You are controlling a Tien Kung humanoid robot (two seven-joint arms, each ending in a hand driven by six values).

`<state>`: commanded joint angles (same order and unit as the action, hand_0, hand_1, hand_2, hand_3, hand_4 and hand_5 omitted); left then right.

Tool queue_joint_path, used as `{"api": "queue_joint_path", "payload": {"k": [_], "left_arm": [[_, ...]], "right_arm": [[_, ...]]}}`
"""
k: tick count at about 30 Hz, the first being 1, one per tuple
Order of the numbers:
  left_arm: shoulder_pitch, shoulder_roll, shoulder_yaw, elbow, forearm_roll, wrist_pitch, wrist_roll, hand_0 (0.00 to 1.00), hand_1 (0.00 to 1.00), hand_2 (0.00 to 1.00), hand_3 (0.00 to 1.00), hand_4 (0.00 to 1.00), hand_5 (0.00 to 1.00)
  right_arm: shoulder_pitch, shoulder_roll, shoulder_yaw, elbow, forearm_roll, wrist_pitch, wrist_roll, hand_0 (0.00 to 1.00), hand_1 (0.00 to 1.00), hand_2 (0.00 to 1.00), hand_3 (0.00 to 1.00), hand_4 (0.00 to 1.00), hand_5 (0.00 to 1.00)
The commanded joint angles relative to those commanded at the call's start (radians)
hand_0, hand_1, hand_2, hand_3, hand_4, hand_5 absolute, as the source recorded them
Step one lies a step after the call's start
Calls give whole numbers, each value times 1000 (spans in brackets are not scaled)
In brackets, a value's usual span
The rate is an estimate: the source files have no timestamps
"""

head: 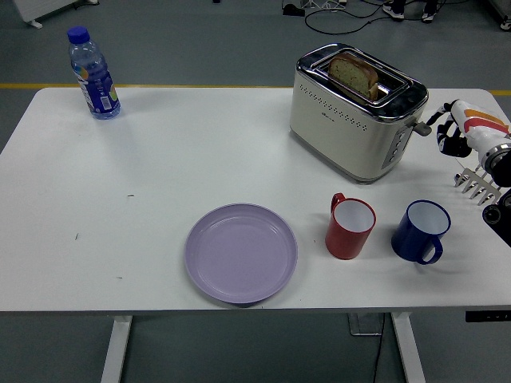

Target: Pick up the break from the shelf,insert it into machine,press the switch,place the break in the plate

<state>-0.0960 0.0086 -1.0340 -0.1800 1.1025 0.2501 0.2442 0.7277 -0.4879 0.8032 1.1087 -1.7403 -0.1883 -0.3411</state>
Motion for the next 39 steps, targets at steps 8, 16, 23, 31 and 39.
{"api": "queue_joint_path", "payload": {"k": [8, 16, 23, 31, 39], "left_arm": [[-1, 0, 3, 0, -2, -1, 1, 622, 443, 423, 503, 255, 810], [0, -1, 2, 0, -1, -1, 1, 622, 443, 423, 503, 255, 810], [4, -2, -2, 0, 12, -3, 4, 622, 443, 423, 503, 254, 809], [7, -3, -7, 0, 23, -6, 6, 622, 443, 423, 503, 256, 811], [9, -3, -8, 0, 28, -7, 7, 622, 443, 423, 504, 255, 810]], "right_arm": [[0, 16, -4, -14, -6, 8, -6, 258, 273, 370, 579, 343, 2], [-4, 26, -5, -31, -8, 8, -9, 258, 273, 370, 579, 342, 2], [-13, 43, -9, -55, -9, 7, -12, 253, 273, 370, 578, 345, 2], [-19, 58, -13, -60, -12, 3, -14, 253, 273, 370, 578, 345, 2], [-20, 87, -23, -87, -18, -1, -15, 254, 273, 370, 579, 344, 2]]}}
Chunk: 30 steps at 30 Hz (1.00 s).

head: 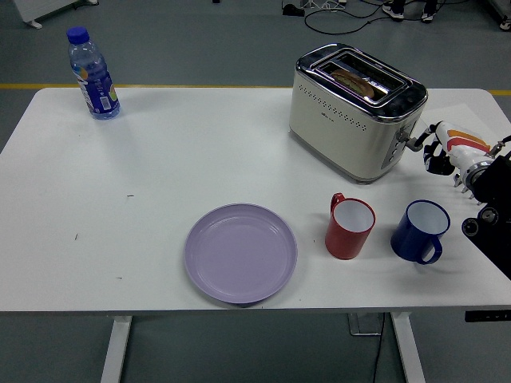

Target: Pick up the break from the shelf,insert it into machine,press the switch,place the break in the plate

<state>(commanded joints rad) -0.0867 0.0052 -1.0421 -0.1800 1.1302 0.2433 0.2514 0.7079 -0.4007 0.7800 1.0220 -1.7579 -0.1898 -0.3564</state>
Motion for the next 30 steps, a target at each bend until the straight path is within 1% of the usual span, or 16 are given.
{"api": "queue_joint_path", "payload": {"k": [8, 15, 25, 30], "left_arm": [[0, 1, 3, 0, -6, 0, -1, 622, 442, 423, 504, 254, 808], [-4, 2, 6, 0, -12, 0, -3, 623, 442, 424, 504, 254, 806], [-7, 2, 11, 0, -22, 1, -5, 622, 442, 424, 504, 255, 806], [-8, 2, 24, 0, -37, 3, -9, 622, 442, 424, 505, 255, 806]], "right_arm": [[2, 17, -11, -29, 3, -2, -1, 253, 274, 370, 579, 345, 2], [4, 16, -1, -37, 5, -5, -1, 255, 274, 371, 578, 344, 2], [-6, -2, 60, -23, -3, -18, -2, 255, 274, 374, 578, 344, 2], [-15, -20, 108, -13, -9, -28, -6, 255, 274, 374, 578, 342, 2]]}}
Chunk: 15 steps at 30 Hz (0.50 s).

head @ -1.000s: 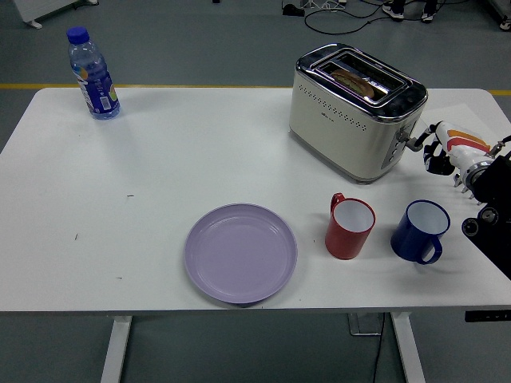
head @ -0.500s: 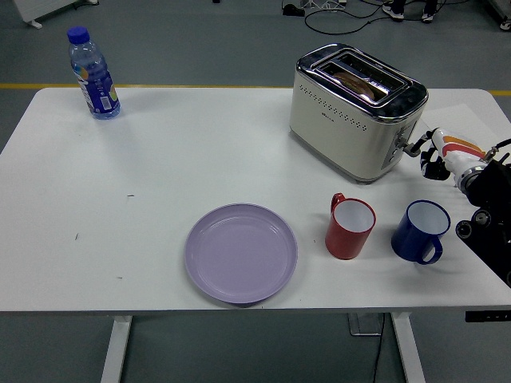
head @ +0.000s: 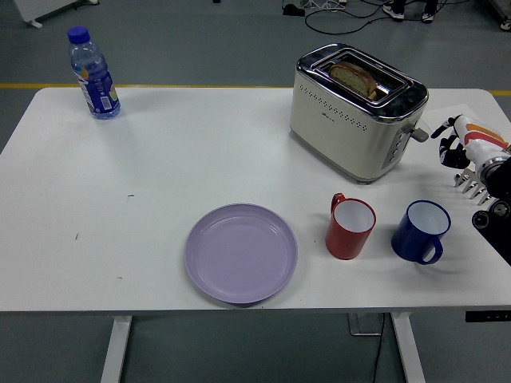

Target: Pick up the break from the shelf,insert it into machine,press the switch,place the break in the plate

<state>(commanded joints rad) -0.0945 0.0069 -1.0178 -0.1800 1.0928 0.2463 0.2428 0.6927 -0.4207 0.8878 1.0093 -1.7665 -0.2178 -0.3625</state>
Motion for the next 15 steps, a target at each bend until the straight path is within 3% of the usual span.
{"api": "queue_joint_path", "payload": {"k": [13, 14, 15], "left_arm": [[-2, 0, 13, 0, -15, -1, -4, 622, 443, 424, 504, 257, 807], [-1, 0, 13, 0, -15, -1, -3, 622, 442, 423, 505, 257, 808], [-1, 0, 13, 0, -14, -2, -3, 622, 442, 423, 505, 257, 808]], "right_arm": [[-19, -52, 168, 75, 5, -59, 25, 264, 282, 390, 585, 323, 2], [-24, -55, 180, 84, 23, -69, 38, 346, 398, 499, 639, 343, 130], [-28, -58, 191, 93, 56, -78, 51, 346, 398, 499, 639, 343, 130]]}}
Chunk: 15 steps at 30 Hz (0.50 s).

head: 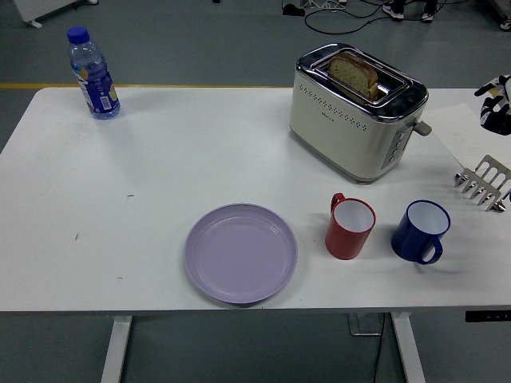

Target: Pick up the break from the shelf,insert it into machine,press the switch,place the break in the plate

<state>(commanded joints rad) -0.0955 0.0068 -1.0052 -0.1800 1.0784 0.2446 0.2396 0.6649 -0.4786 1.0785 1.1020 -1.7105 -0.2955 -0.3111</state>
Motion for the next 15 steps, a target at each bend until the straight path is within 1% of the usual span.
{"api": "queue_joint_path", "payload": {"k": [1, 4, 5, 6, 8, 10, 11, 14, 15], "left_arm": [[0, 0, 0, 0, 0, 0, 0, 622, 442, 423, 505, 257, 808], [0, -1, 2, 0, -3, 0, -1, 622, 442, 423, 505, 257, 808], [0, -1, 3, 0, -3, 0, -1, 622, 442, 423, 504, 257, 808], [0, 0, 3, 0, -3, 0, -1, 622, 442, 423, 504, 257, 808], [0, 0, 3, 0, -4, -1, -1, 622, 442, 423, 504, 257, 808], [-1, 0, 3, 0, -2, -1, -1, 622, 442, 423, 504, 257, 808], [-1, 0, 2, 0, -1, -1, 0, 622, 443, 423, 504, 257, 809], [0, -1, -1, 0, -2, 0, 0, 622, 443, 423, 504, 257, 809], [1, -2, -4, 0, -2, 0, 1, 622, 443, 423, 504, 257, 809]], "right_arm": [[-4, -2, 9, 7, 17, -7, 10, 346, 398, 499, 639, 343, 130], [-20, -9, 41, 36, 134, -30, 79, 346, 398, 499, 639, 343, 130], [-21, -10, 43, 38, 166, -32, 88, 650, 638, 705, 704, 474, 278], [-28, -12, 54, 47, 194, -39, 107, 650, 638, 705, 704, 474, 278], [-46, -16, 86, 66, 285, -54, 192, 650, 638, 705, 704, 474, 278], [-57, -19, 99, 75, 363, -55, 244, 650, 638, 705, 704, 474, 278], [-68, -21, 108, 84, 408, -54, 276, 750, 703, 754, 662, 466, 266], [-92, -22, 126, 101, 532, -48, 347, 750, 703, 754, 662, 466, 266], [-102, -17, 139, 102, 577, -37, 372, 750, 703, 754, 662, 466, 266]]}}
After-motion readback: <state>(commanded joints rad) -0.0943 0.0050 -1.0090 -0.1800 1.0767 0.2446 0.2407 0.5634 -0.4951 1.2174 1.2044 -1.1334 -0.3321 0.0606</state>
